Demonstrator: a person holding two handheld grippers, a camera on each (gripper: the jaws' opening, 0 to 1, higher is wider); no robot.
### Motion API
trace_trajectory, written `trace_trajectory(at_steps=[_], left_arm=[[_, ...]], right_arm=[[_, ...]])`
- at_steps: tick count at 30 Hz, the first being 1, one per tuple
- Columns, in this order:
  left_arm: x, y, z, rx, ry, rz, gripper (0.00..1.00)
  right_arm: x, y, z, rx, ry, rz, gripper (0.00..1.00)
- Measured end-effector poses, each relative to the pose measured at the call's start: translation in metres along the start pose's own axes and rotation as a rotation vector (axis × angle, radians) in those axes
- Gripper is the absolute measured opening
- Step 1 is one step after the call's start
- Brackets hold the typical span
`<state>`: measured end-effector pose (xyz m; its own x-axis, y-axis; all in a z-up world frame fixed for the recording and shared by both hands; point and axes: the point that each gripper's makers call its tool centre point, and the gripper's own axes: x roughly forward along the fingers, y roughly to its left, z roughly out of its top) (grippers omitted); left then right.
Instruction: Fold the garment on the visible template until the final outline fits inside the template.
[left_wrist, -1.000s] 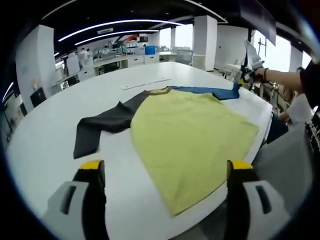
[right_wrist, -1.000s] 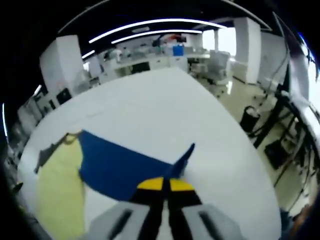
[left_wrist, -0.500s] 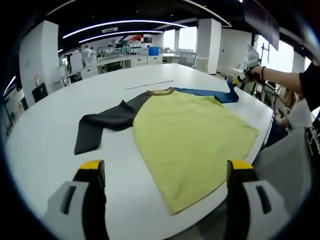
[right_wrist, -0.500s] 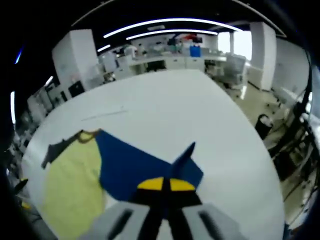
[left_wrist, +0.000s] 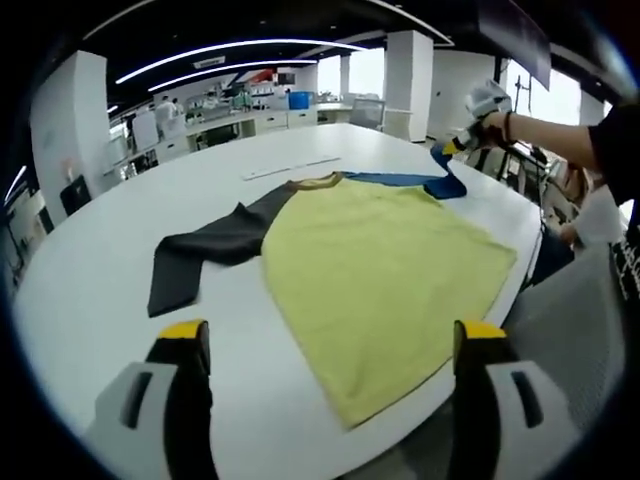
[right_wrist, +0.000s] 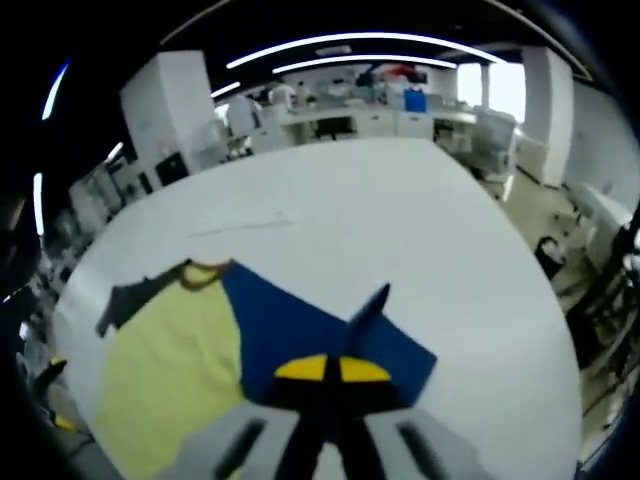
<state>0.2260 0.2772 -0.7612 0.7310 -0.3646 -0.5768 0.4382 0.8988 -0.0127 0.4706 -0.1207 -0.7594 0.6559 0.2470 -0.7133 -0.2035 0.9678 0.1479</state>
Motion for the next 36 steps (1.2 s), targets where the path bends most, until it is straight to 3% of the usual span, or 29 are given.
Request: trace_trajectory(at_steps=[2,11,25,36], left_arm=[[0.001,0.0,0.002,0.007,0.0,0.002,0.98],[0.003,-0.002,0.007,0.051,0.004,0.01,0.98],[0.003,-0.01,0.004,0.022,0.004,-0.013,0.98],[0.001,0.001,-0.001,0.003,0.01,0.015,0.99]], right_arm=[[-0.002,0.016,-0.001,-0.009,-0.002,0.015,0.0],[0.014,0.046,0.018,-0.038,-0.001,0.067,0.0],[0.033,0.101,0.031,-0.078,0.0,0.134,0.0],[0.042,0.153,0.044,-0.145,-0.001,0.208,0.0]])
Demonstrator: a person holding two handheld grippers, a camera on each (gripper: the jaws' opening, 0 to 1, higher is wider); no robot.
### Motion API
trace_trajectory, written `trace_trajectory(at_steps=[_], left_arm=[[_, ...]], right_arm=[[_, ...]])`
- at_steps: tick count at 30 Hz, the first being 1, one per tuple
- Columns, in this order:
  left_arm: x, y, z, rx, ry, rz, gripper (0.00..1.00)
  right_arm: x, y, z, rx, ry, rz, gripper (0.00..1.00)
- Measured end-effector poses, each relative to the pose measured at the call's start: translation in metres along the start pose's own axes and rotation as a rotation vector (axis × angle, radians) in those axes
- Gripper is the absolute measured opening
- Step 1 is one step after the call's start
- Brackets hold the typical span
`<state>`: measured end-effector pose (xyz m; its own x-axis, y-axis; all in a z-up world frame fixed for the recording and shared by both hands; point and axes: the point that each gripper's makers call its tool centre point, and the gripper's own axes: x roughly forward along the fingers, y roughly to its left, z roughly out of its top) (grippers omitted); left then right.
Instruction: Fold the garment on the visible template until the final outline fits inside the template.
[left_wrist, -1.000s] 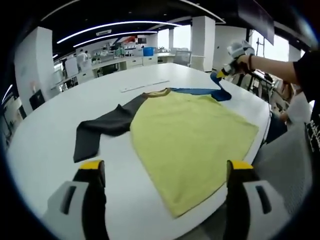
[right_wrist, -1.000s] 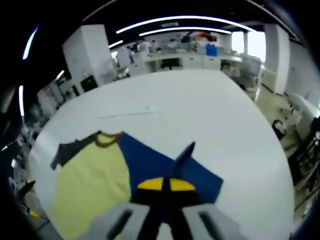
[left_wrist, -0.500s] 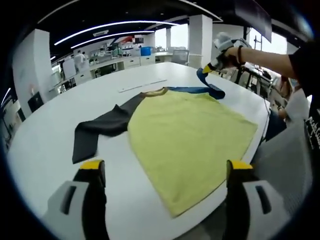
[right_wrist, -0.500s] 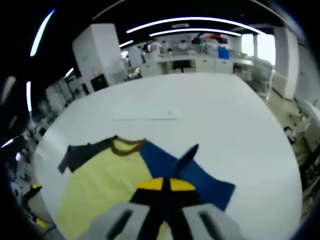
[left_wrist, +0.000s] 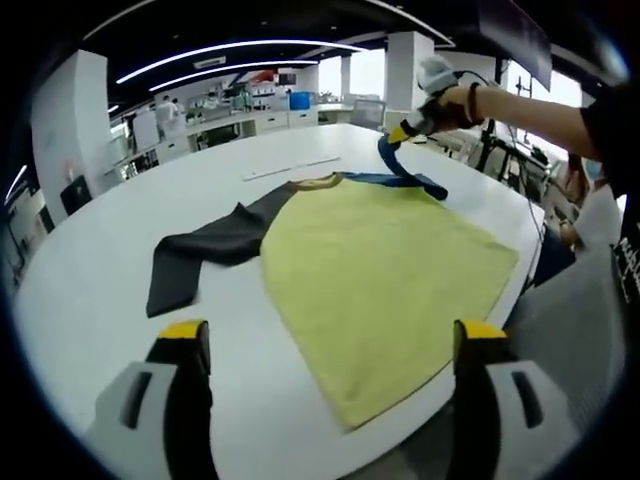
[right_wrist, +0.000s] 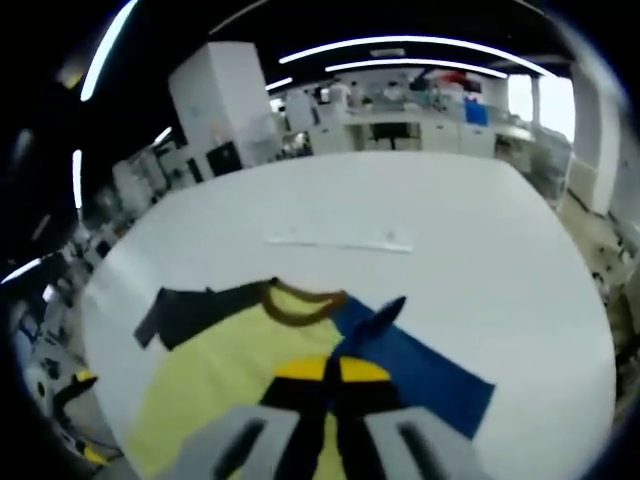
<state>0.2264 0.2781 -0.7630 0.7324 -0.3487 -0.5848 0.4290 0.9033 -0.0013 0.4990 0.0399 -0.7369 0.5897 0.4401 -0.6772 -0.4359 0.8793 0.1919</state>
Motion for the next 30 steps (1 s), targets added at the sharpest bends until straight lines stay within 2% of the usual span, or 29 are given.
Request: trace_trajectory(at_steps=[9,13,18,26,28,30], left_arm=[[0.0,0.008,-0.007,-0.009,0.009,0.011,0.99],[-0.002,0.009,-0.004,-0.025,-0.014,0.01,0.98],[-0.001,0.009,-0.005,-0.023,-0.012,0.013,0.98],[-0.002,0.009,-0.006,-0.032,-0.013,0.018,0.98],[-0.002,0.01,-0.007,-0.033,-0.014,0.02,0.98],[-0.003,0.012,-0.008,-0.038,-0.013,0.024,0.98]], right_arm=[[0.012,0.035,0.011,-0.043,0.006,0.04,0.0],[0.017,0.05,0.016,-0.064,0.003,0.059,0.0],[0.019,0.074,0.02,-0.091,-0.004,0.091,0.0],[0.028,0.097,0.027,-0.141,0.001,0.122,0.0],[0.024,0.105,0.023,-0.151,0.002,0.126,0.0],[0.031,0.107,0.028,-0.162,0.002,0.134,0.0]])
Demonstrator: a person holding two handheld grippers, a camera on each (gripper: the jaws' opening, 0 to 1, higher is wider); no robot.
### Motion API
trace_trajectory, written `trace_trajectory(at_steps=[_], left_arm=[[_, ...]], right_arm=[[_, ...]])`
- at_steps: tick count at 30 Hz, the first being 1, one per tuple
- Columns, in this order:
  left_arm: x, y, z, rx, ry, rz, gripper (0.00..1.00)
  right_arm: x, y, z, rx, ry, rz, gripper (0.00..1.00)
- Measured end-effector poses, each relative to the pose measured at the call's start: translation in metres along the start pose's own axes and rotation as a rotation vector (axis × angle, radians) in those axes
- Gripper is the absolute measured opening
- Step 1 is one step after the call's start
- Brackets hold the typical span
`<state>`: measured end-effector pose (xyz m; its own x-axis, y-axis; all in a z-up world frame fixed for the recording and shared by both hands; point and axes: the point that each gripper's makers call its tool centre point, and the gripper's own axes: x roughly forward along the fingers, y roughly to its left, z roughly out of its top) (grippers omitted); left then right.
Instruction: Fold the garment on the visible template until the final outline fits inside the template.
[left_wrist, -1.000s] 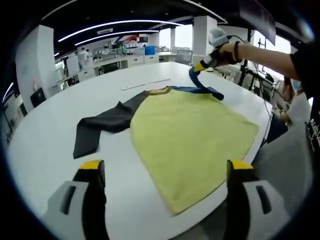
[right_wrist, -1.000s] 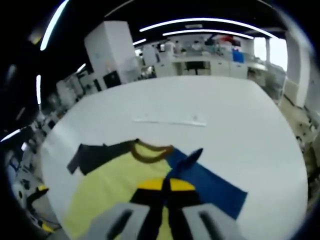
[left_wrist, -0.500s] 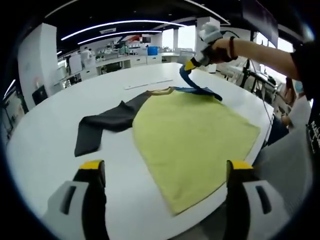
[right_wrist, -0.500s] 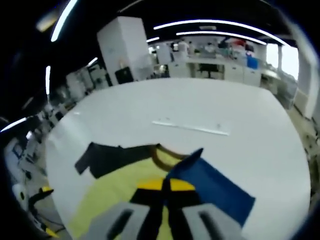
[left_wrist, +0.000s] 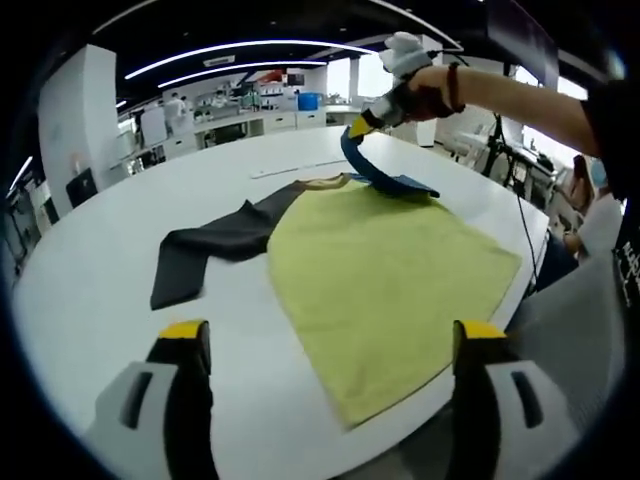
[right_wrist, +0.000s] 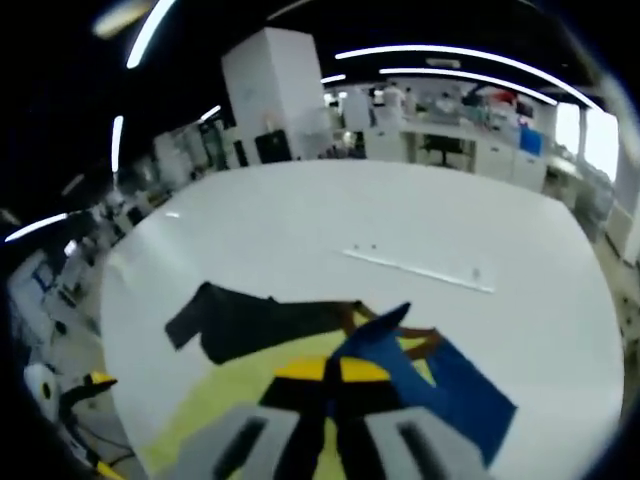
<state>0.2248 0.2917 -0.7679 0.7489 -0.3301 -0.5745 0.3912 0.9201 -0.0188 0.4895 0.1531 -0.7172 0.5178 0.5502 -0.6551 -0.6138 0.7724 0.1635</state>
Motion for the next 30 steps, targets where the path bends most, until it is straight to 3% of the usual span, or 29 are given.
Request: trace_trajectory(at_steps=[2,11,30], left_arm=[[0.0,0.0,-0.001,-0.005,0.001,0.003,0.98],[-0.002,0.002,-0.005,-0.025,0.003,0.014,0.98],[-0.004,0.008,-0.011,-0.05,0.01,0.031,0.98]], right_arm=[[-0.004,0.012,-0.001,-0.01,-0.014,0.016,0.0],[0.01,0.027,0.01,-0.045,-0.021,0.058,0.0],[0.02,0.071,0.003,-0.116,-0.03,0.171,0.0]])
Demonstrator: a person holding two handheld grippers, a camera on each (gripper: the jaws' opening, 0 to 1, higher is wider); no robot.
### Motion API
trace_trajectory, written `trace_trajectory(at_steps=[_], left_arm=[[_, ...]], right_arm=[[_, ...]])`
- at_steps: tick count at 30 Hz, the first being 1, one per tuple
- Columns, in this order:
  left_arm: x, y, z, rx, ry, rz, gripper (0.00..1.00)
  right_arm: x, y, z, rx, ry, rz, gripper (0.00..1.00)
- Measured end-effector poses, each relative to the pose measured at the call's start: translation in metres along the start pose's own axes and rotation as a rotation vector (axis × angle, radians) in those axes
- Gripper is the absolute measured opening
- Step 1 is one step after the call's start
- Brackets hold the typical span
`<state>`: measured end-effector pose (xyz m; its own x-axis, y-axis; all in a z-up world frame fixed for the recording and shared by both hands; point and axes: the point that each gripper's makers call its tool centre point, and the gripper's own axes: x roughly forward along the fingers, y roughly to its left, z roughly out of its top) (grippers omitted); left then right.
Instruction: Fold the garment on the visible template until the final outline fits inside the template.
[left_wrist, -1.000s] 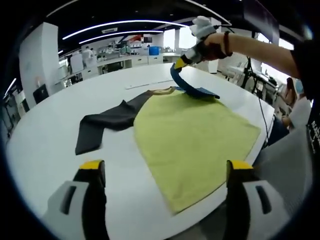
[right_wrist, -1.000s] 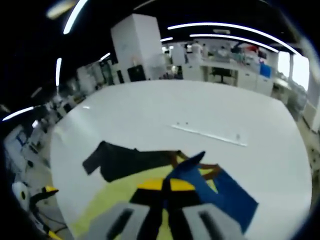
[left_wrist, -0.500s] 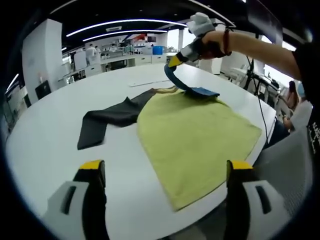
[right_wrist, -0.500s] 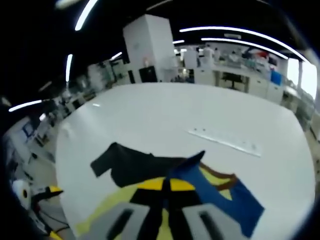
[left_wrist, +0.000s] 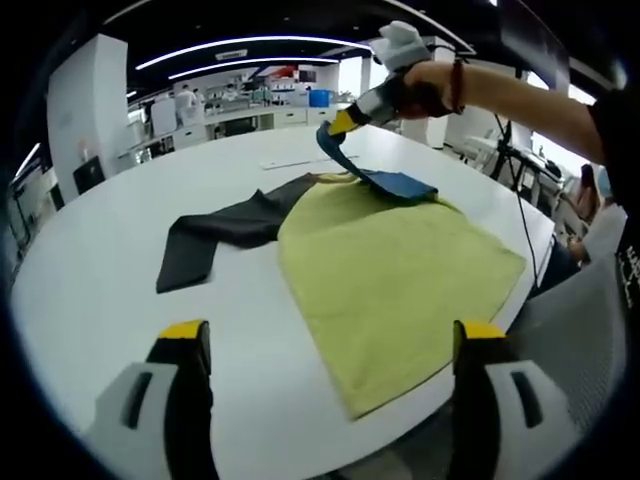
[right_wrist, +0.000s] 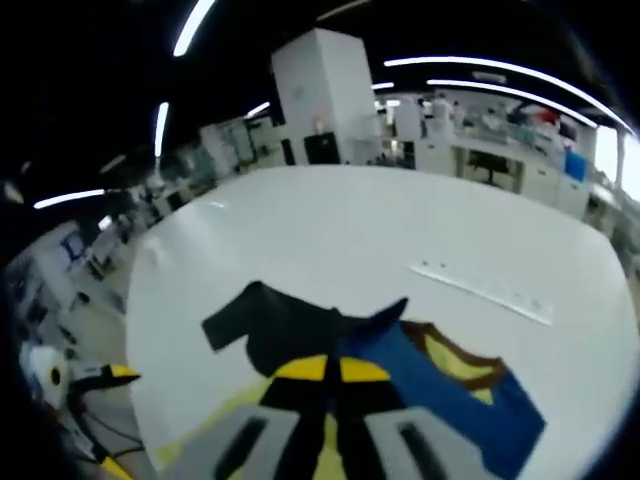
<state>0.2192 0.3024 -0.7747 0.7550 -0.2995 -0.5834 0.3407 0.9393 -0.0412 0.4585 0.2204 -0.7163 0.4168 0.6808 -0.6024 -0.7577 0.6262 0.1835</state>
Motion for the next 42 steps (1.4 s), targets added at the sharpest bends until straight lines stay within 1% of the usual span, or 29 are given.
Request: trace_trajectory(at_steps=[4,10,11,15,18,28,29,31,34,35,37,39,40,41,42], left_arm=[[0.0,-0.001,0.0,-0.013,-0.003,-0.001,0.98],[-0.001,-0.001,-0.001,-0.018,-0.003,0.002,0.98],[-0.001,-0.001,-0.001,-0.018,-0.003,0.003,0.98],[-0.003,0.002,-0.004,-0.025,-0.003,0.009,0.98],[-0.003,0.004,-0.005,-0.032,-0.002,0.013,0.98],[-0.001,0.004,-0.007,-0.038,0.007,0.011,0.98],[-0.001,0.005,-0.007,-0.04,0.007,0.012,0.98],[0.0,0.005,-0.008,-0.043,0.008,0.013,0.98],[0.0,0.006,-0.009,-0.045,0.01,0.015,0.98],[0.0,0.006,-0.009,-0.045,0.011,0.015,0.98],[0.0,0.006,-0.008,-0.043,0.01,0.016,0.99],[0.0,0.007,-0.007,-0.04,0.007,0.02,0.99],[0.0,0.007,-0.006,-0.038,0.005,0.022,0.99],[0.0,0.007,-0.005,-0.036,0.005,0.024,0.99],[0.0,0.008,-0.006,-0.035,0.004,0.025,0.99]], right_arm=[[0.005,0.009,-0.001,-0.007,-0.007,0.024,0.0],[0.018,0.009,-0.006,-0.001,0.001,0.028,0.0],[0.015,0.015,-0.011,0.0,0.005,0.031,0.0],[0.023,0.018,-0.017,-0.009,0.015,0.044,0.0],[0.026,0.025,-0.023,-0.015,0.023,0.058,0.0],[0.049,0.026,-0.036,-0.013,0.053,0.071,0.0],[0.053,0.025,-0.037,-0.009,0.056,0.075,0.0],[0.052,0.031,-0.039,0.007,0.047,0.092,0.0],[0.058,0.04,-0.037,0.046,0.034,0.147,0.0],[0.056,0.041,-0.039,0.046,0.039,0.143,0.0],[0.057,0.04,-0.041,0.022,0.045,0.13,0.07],[0.058,0.036,-0.043,0.012,0.054,0.12,0.16],[0.057,0.033,-0.044,0.006,0.056,0.112,0.22],[0.054,0.031,-0.046,-0.004,0.056,0.103,0.3],[0.053,0.029,-0.046,-0.011,0.055,0.095,0.36]])
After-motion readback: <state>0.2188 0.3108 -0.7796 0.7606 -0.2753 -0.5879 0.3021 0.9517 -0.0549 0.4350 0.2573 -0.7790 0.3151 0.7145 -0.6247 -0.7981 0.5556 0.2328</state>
